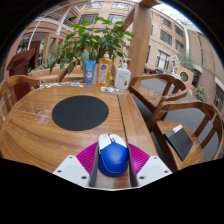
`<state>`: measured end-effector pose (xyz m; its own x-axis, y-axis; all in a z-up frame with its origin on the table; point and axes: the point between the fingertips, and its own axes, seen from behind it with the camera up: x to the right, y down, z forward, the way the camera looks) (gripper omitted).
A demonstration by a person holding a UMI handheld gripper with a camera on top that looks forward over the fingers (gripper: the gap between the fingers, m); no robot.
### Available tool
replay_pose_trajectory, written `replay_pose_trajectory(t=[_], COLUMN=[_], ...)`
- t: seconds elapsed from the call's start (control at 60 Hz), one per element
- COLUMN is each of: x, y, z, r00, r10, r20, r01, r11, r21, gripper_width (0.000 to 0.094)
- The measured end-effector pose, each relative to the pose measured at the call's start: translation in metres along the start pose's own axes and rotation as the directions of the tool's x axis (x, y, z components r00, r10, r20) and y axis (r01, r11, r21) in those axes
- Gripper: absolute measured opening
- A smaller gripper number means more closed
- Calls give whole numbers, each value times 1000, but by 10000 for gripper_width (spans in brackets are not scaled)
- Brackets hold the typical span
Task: Arrange mouse
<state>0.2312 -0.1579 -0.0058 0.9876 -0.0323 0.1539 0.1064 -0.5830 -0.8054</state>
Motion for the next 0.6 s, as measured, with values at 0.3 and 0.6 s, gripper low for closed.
replay_pose_trajectory(t=[0.3,0.6], x=[14,49], y=[-38,-230], z=[-10,-40], r00=[995,977], r10=[81,187], r20=[-58,-101], r01=[-78,-142], r11=[996,927], r21=[51,347], gripper_width=[390,389])
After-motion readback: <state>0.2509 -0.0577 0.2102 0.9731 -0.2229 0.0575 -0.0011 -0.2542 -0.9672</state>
